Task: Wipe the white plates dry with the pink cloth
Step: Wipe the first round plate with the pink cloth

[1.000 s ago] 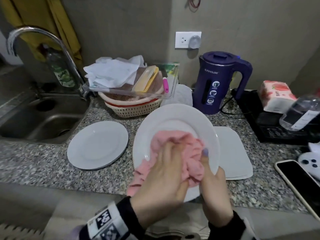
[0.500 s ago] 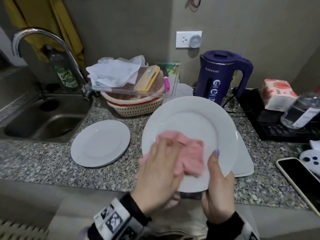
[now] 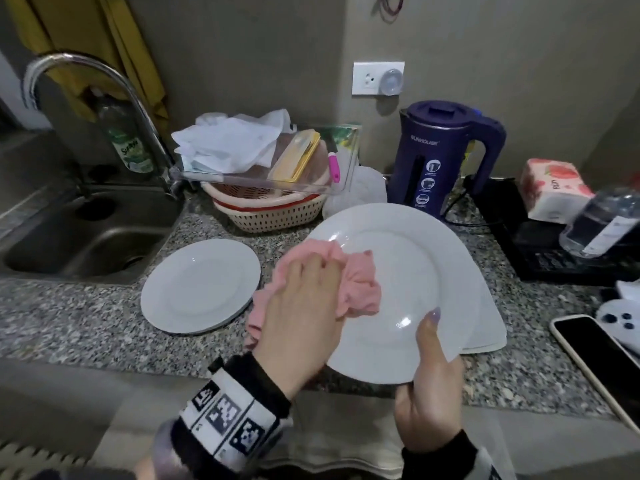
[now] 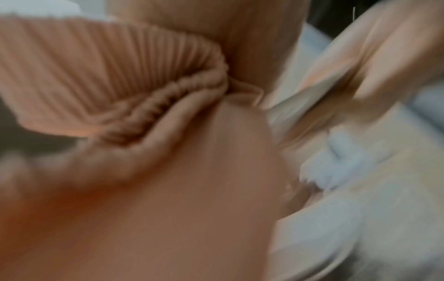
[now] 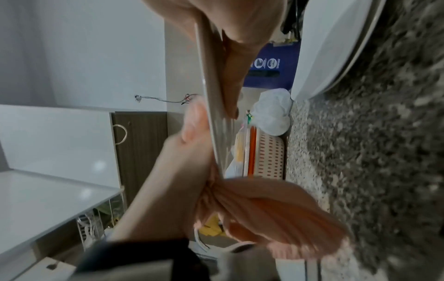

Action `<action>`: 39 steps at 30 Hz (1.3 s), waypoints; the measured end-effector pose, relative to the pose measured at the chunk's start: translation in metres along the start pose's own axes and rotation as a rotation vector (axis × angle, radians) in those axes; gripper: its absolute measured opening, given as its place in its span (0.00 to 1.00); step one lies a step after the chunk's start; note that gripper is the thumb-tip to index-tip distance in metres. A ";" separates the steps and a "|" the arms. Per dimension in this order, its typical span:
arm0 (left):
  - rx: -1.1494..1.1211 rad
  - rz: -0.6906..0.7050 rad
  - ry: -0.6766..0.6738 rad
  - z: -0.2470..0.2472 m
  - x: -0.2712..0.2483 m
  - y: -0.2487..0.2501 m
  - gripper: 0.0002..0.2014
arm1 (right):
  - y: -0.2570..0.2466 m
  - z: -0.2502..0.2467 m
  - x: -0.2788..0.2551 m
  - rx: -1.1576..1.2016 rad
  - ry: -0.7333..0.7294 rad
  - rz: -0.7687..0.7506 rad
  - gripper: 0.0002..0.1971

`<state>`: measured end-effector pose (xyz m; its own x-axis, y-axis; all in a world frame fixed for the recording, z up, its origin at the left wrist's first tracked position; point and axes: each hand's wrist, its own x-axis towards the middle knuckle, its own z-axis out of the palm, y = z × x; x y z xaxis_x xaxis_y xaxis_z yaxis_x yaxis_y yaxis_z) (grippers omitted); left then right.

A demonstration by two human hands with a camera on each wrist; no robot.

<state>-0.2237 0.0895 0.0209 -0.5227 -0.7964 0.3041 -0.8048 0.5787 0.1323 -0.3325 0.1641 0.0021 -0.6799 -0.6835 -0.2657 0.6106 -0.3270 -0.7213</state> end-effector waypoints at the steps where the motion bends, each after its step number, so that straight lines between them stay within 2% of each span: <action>1: -0.014 0.062 -0.015 0.001 -0.006 0.012 0.22 | 0.002 0.002 0.001 0.000 0.020 0.002 0.23; 3: -0.070 0.068 0.013 0.006 -0.020 0.024 0.22 | 0.002 0.002 0.002 0.010 0.032 -0.022 0.25; 4: -0.091 -0.003 0.033 0.006 -0.022 0.021 0.24 | 0.001 0.002 0.003 0.009 0.028 -0.036 0.22; 6: -0.194 -0.232 0.126 0.004 -0.020 0.009 0.29 | -0.001 0.003 0.003 0.006 0.050 -0.059 0.19; 8: -0.442 -0.421 0.183 0.003 -0.014 -0.001 0.35 | -0.002 0.007 0.001 0.036 0.082 -0.061 0.17; 9: -0.688 -0.487 0.202 0.001 -0.010 -0.002 0.36 | 0.000 0.010 -0.001 0.055 0.084 -0.055 0.19; 10: -0.965 -0.530 0.224 -0.002 -0.006 -0.002 0.33 | 0.000 0.015 -0.004 0.075 0.088 -0.044 0.21; 11: -1.216 -0.558 0.242 -0.003 -0.002 -0.003 0.25 | 0.003 0.017 -0.006 0.094 0.094 -0.037 0.24; 12: -1.393 -0.608 0.227 -0.001 0.001 -0.007 0.14 | 0.004 0.019 -0.008 0.123 0.103 -0.033 0.25; 13: -1.519 -0.660 0.200 0.001 0.002 -0.011 0.10 | 0.007 0.018 -0.010 0.135 0.096 -0.027 0.26; 16: -1.719 -0.703 0.154 0.007 0.000 -0.024 0.18 | 0.005 0.013 -0.014 0.089 -0.018 0.042 0.27; 18: -1.747 -0.671 0.164 0.003 0.004 -0.036 0.17 | -0.002 0.008 -0.011 0.003 -0.133 0.109 0.27; 21: -1.716 -0.638 0.115 -0.009 0.013 -0.063 0.12 | -0.032 0.003 0.007 -0.007 -0.375 0.232 0.31; 24: -1.599 -0.605 -0.016 -0.023 0.023 -0.084 0.12 | -0.057 0.007 0.023 -0.078 -0.477 0.302 0.22; 27: -1.418 -0.491 -0.135 -0.039 0.029 -0.083 0.13 | -0.061 0.008 0.034 -0.221 -0.423 0.417 0.23; 29: -1.284 -0.383 -0.140 -0.046 0.033 -0.073 0.05 | -0.054 0.007 0.032 -0.283 -0.394 0.394 0.23; 30: -1.180 -0.332 -0.099 -0.046 0.033 -0.067 0.03 | -0.048 0.005 0.029 -0.319 -0.344 0.354 0.24; 31: -0.989 -0.269 -0.031 -0.041 0.033 -0.062 0.07 | -0.041 0.001 0.028 -0.337 -0.293 0.311 0.26; 33: -0.421 -0.119 0.067 -0.027 0.030 -0.055 0.23 | -0.030 -0.004 0.020 -0.359 -0.223 0.239 0.28; 34: -0.206 -0.070 0.084 -0.017 0.029 -0.052 0.28 | -0.026 -0.003 0.016 -0.403 -0.189 0.191 0.30; 35: -0.108 -0.042 0.057 -0.011 0.027 -0.046 0.29 | -0.020 -0.006 0.015 -0.452 -0.158 0.151 0.33; 36: -0.080 -0.017 0.020 -0.008 0.026 -0.035 0.28 | -0.018 -0.003 0.012 -0.487 -0.121 0.123 0.33; 37: -0.107 0.024 -0.013 -0.007 0.024 -0.022 0.28 | -0.015 -0.005 0.012 -0.484 -0.104 0.117 0.28; 39: -0.140 0.175 -0.056 -0.007 0.020 0.006 0.28 | -0.013 -0.005 0.012 -0.517 -0.105 0.095 0.22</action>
<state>-0.2366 0.0786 0.0345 -0.6689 -0.6879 0.2818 -0.6554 0.7246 0.2132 -0.3506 0.1633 0.0050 -0.5707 -0.7649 -0.2987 0.3697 0.0855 -0.9252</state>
